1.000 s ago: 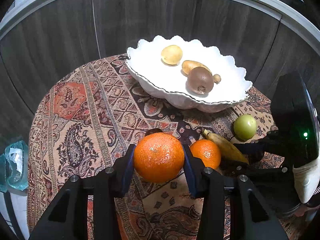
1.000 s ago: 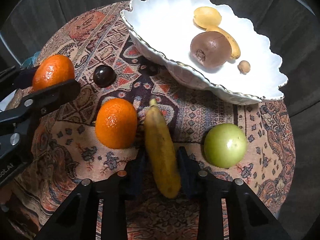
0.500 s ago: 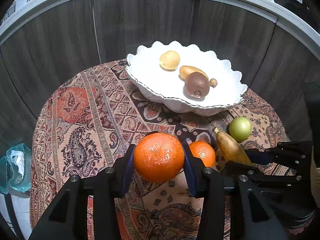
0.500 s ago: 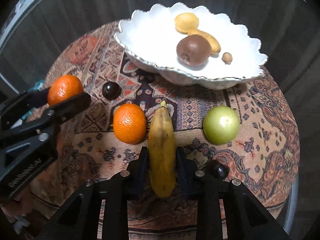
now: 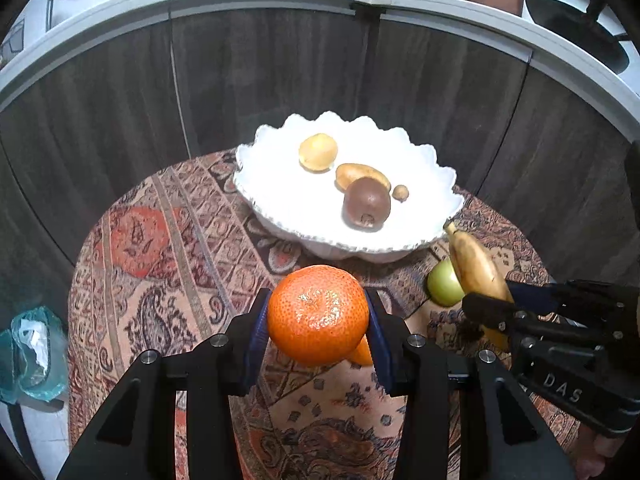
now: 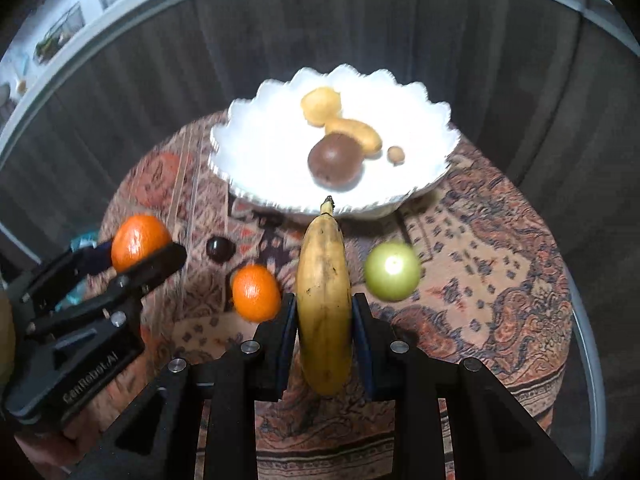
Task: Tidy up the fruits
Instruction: 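Carry the orange and banana over the white bowl and release both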
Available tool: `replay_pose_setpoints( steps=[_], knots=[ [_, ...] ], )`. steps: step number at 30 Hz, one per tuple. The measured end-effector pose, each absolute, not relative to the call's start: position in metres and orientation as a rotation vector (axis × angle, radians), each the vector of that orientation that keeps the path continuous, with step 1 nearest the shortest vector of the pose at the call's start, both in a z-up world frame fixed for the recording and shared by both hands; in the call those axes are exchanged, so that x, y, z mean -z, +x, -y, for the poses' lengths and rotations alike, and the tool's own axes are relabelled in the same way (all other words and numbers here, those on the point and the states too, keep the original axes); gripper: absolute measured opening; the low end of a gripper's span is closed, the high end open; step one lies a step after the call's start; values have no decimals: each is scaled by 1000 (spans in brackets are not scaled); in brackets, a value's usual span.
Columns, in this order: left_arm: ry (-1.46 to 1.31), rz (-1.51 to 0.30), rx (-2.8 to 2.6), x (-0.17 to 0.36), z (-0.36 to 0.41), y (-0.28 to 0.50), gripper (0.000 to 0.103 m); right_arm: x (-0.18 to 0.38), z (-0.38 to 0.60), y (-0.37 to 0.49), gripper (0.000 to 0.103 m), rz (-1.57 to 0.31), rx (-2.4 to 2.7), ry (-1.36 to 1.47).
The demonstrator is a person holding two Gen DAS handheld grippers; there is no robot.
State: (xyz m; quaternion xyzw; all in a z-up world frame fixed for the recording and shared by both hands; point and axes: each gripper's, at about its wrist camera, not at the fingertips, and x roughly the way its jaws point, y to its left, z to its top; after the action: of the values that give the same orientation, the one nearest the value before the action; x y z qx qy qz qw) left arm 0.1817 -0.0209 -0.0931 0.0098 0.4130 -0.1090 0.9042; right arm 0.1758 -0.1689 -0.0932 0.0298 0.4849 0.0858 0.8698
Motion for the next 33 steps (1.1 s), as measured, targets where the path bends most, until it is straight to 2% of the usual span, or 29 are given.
replay_pose_setpoints(
  steps=[19, 33],
  knots=[
    [33, -759, 251, 53, 21, 259, 44, 56, 181, 241, 28, -883, -88, 109],
    [25, -803, 243, 83, 20, 314, 44, 88, 180, 289, 28, -947, -52, 126]
  ],
)
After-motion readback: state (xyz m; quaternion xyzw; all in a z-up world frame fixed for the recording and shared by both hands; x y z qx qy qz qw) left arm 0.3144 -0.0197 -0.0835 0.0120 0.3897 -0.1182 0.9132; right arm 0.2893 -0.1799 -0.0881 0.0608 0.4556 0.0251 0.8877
